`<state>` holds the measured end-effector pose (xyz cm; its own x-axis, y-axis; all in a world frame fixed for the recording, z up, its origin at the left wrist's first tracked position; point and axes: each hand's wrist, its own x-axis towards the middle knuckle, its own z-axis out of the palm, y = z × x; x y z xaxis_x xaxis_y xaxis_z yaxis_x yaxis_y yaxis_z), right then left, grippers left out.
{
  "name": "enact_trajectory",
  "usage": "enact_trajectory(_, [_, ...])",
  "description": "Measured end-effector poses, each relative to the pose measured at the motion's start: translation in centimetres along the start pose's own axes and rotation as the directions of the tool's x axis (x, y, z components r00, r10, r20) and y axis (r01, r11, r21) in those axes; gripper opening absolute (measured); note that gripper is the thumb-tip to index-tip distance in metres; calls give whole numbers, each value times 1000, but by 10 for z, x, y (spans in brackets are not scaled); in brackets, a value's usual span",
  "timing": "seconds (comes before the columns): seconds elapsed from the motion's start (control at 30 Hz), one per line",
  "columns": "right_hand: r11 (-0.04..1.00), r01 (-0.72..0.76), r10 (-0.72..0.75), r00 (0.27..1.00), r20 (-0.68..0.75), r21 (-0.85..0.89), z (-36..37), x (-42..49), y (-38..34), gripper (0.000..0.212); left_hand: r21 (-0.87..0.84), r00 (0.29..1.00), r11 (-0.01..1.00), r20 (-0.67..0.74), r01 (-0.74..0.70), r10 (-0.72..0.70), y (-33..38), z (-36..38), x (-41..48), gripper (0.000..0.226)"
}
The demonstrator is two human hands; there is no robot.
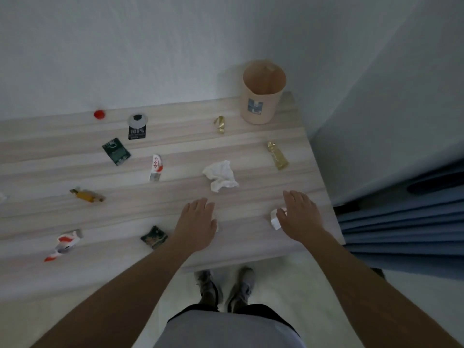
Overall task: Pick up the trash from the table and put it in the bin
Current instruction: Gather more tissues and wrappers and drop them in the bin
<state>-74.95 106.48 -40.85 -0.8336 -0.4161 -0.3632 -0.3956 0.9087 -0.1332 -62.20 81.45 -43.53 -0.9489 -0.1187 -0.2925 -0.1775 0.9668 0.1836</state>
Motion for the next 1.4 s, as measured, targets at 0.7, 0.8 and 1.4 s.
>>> enact_trajectory(0.7, [992,-51,46,998,48,113,63,9,14,21,-318,978,942,207,103,-37,-7,40,19,29])
enact_trajectory(0.8, [987,-73,64,996,65,140,59,9,11,16,-323,967,942,253,89,-4,-7,38,20,23])
enact_trajectory(1.4, [963,-70,63,997,37,259,-1,20,-34,23,-421,1000,907,19,5,4,-31,-20,45,21])
